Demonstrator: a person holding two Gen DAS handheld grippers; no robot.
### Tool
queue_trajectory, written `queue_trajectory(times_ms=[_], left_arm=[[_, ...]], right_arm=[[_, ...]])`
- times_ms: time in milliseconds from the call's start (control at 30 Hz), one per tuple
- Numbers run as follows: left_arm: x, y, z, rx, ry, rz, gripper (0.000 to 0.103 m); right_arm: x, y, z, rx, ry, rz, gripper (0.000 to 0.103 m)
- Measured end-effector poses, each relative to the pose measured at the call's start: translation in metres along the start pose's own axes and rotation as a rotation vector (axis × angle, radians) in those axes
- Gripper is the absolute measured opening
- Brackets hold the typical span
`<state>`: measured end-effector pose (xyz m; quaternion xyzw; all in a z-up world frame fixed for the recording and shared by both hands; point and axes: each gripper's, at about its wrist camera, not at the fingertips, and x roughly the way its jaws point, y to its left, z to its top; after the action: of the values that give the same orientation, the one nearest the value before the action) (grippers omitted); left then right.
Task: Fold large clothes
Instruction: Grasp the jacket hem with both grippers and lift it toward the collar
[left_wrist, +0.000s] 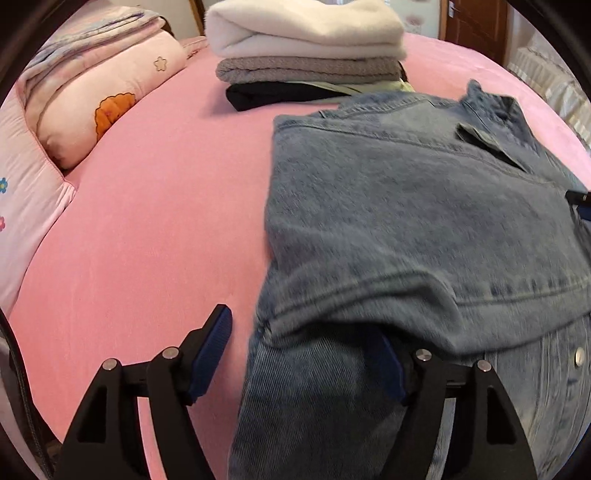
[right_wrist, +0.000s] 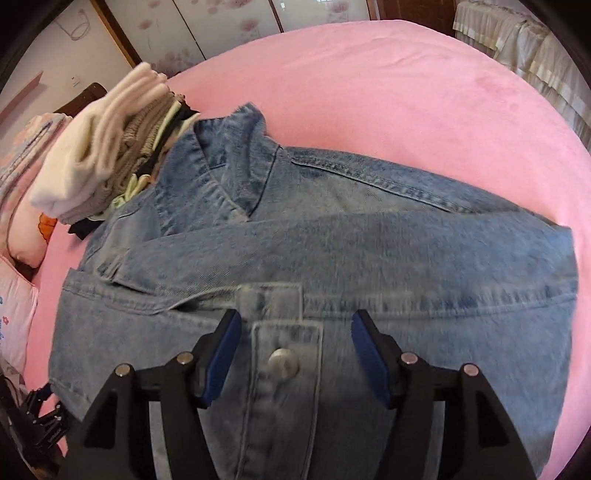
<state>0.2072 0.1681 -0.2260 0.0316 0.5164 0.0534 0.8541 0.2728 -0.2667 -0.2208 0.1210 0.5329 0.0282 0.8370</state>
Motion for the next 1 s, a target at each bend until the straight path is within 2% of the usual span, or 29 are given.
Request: queue_trajectory(times_ms=[67, 100, 167, 200, 233, 267, 300, 367, 467, 600, 700, 767, 833, 900, 1000], left_arm=[[0.006, 0.003, 0.004, -0.042, 0.006, -0.014, 0.073], [0.007, 0.005, 0.003, -0.063, 0.009, -0.024, 0.073], [0.012, 0.009, 0.005, -0.11, 0.015, -0.047, 0.073], [0.013, 0.011, 0.005, -0.125, 0.015, -0.053, 0.072], [0.013, 0.012, 0.005, -0.141, 0.009, -0.064, 0.067], [0.013, 0.012, 0.005, -0.149, 0.003, -0.078, 0.055], [0.013, 0.012, 0.004, -0.158, -0.001, -0.093, 0.053], [0.01, 0.011, 0.001, -0.174, -0.024, -0.074, 0.047], [0.007, 0.014, -0.004, -0.215, -0.047, -0.084, 0.043], [0.006, 0.018, -0.009, -0.279, -0.063, -0.104, 0.042], [0.005, 0.017, -0.01, -0.304, -0.077, -0.092, 0.042], [0.007, 0.015, -0.01, -0.307, -0.075, -0.078, 0.042], [0.009, 0.014, -0.008, -0.315, -0.078, -0.064, 0.042], [0.014, 0.014, -0.004, -0.327, -0.076, -0.051, 0.042], [0.023, 0.013, -0.001, -0.321, -0.056, -0.032, 0.043]], right_arm=[[0.004, 0.004, 0.002, -0.04, -0.027, 0.008, 0.062], [0.005, 0.008, 0.0, -0.072, -0.024, 0.013, 0.054], [0.005, 0.02, -0.003, -0.144, -0.003, 0.055, 0.028], [0.002, 0.027, -0.006, -0.186, -0.019, 0.017, 0.024], [-0.002, 0.035, -0.01, -0.232, -0.034, -0.006, 0.022], [-0.009, 0.041, -0.013, -0.26, -0.054, -0.03, 0.02], [-0.015, 0.045, -0.015, -0.267, -0.068, -0.032, 0.019], [-0.045, 0.056, -0.018, -0.293, -0.146, -0.025, 0.018], [-0.102, 0.081, -0.019, -0.355, -0.296, 0.003, 0.018], [-0.167, 0.117, -0.005, -0.42, -0.482, 0.039, 0.018], [-0.184, 0.127, 0.011, -0.416, -0.543, 0.047, 0.018], [-0.179, 0.129, 0.027, -0.394, -0.54, 0.026, 0.018], [-0.153, 0.123, 0.042, -0.361, -0.49, -0.045, 0.019], [-0.116, 0.109, 0.053, -0.316, -0.41, -0.084, 0.02], [-0.042, 0.081, 0.056, -0.261, -0.215, -0.184, 0.024]])
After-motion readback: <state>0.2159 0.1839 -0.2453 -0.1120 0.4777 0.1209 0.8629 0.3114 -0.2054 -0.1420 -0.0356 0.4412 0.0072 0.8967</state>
